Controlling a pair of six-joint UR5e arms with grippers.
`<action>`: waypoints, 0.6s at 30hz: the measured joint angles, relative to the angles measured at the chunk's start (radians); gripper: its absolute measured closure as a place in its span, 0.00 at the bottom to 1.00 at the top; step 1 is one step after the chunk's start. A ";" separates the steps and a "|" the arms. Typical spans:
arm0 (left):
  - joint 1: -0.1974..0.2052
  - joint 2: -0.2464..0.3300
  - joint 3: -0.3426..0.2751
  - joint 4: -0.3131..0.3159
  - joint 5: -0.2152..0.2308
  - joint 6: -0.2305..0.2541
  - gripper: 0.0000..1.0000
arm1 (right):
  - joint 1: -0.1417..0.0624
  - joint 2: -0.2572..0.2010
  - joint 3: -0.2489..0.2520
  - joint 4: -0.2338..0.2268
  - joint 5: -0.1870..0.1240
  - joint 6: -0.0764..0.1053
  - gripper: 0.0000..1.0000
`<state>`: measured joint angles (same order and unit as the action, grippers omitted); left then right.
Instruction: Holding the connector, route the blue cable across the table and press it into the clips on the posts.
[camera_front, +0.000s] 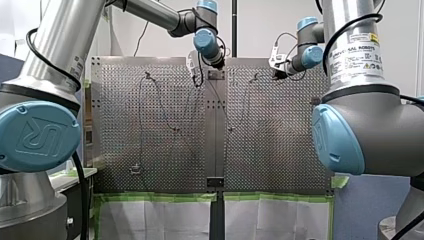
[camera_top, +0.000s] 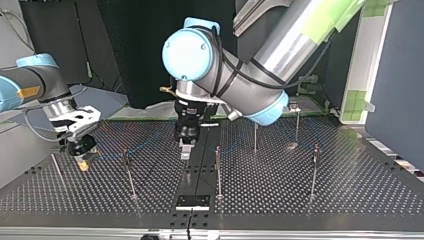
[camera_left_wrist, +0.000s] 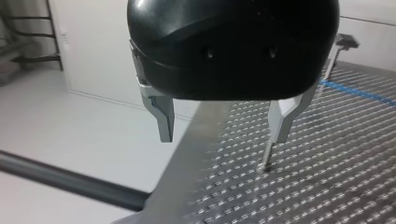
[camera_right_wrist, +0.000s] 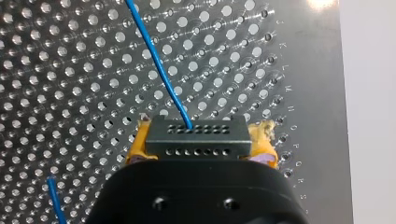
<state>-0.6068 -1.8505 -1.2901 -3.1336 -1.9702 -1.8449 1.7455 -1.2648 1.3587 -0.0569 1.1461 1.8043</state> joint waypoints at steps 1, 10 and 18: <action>0.007 0.007 -0.007 0.007 0.007 -0.003 0.00 | 0.000 0.000 0.000 0.000 0.000 0.000 1.00; 0.010 0.082 -0.082 0.082 0.022 -0.068 0.00 | 0.002 0.000 0.001 0.001 0.000 -0.004 1.00; -0.058 0.096 -0.154 0.154 -0.033 -0.139 0.00 | 0.003 0.001 0.001 0.000 0.000 -0.006 1.00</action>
<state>-0.6649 -1.7546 -1.4443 -2.9794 -2.0037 -1.9842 1.7480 -1.2637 1.3595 -0.0569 1.1460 1.7986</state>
